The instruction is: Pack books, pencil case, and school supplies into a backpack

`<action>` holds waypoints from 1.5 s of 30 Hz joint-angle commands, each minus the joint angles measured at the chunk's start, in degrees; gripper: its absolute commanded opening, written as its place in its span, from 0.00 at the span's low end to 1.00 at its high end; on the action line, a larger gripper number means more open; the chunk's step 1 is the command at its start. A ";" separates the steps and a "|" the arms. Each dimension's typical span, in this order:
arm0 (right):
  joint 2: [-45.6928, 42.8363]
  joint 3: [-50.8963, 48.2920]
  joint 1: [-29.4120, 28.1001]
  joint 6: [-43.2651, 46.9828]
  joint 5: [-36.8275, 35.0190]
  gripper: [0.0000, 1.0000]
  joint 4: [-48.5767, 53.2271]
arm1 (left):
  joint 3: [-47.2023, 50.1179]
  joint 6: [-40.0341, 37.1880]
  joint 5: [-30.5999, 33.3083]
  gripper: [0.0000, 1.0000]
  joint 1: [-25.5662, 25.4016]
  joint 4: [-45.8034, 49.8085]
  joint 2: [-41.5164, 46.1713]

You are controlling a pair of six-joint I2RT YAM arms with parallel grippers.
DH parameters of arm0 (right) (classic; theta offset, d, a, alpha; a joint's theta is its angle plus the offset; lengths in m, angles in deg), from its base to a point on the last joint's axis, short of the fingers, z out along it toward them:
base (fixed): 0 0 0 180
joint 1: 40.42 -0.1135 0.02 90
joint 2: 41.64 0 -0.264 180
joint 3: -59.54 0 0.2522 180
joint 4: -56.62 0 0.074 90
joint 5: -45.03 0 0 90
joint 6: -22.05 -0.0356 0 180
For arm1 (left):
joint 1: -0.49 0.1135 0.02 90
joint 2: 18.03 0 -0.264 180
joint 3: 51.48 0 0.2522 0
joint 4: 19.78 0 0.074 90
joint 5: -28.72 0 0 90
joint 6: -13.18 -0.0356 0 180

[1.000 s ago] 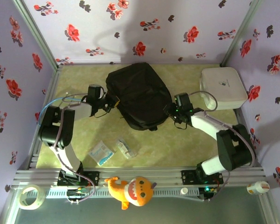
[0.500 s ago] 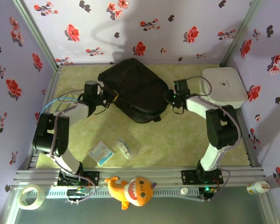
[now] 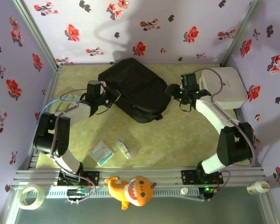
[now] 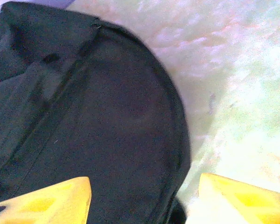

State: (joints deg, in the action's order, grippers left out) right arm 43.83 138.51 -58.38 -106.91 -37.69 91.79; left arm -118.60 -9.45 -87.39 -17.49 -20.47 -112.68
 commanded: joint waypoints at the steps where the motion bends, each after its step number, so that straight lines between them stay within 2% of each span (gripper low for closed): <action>1: -0.51 2.06 -5.00 0.63 1.13 0.63 7.09 | -2.96 -1.02 -1.76 0.00 -0.94 -1.57 -0.52; 4: -0.08 2.71 -9.26 -5.98 4.87 0.63 5.41 | -3.30 -1.10 -1.89 0.00 -1.02 -1.89 -0.96; 8: 1.63 0.40 -14.21 -17.75 13.33 0.63 -7.05 | -3.76 -1.37 -1.84 0.00 -1.21 -1.89 -1.42; 16: 6.53 -0.46 -17.35 -31.71 16.36 0.63 -17.71 | -4.12 -1.63 -1.86 0.00 -1.47 -1.72 -1.57; 21: 8.25 -0.16 -18.90 -34.47 13.70 0.62 -17.74 | -4.69 -1.89 -2.19 0.00 -1.58 -1.62 -1.57; 29: 10.79 0.04 -22.07 -37.42 10.84 0.55 -15.60 | -6.82 -2.25 -3.42 0.00 -2.24 -1.21 -2.87; 45: 15.21 2.41 -22.12 -36.17 9.01 0.37 -15.01 | -6.58 -1.79 -4.32 0.00 -2.78 -1.43 -3.05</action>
State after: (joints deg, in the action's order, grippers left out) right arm 58.58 139.28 -80.50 -143.41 -26.80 75.85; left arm -123.32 -9.86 -88.33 -19.39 -19.05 -116.11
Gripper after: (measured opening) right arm 0.376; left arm 0.044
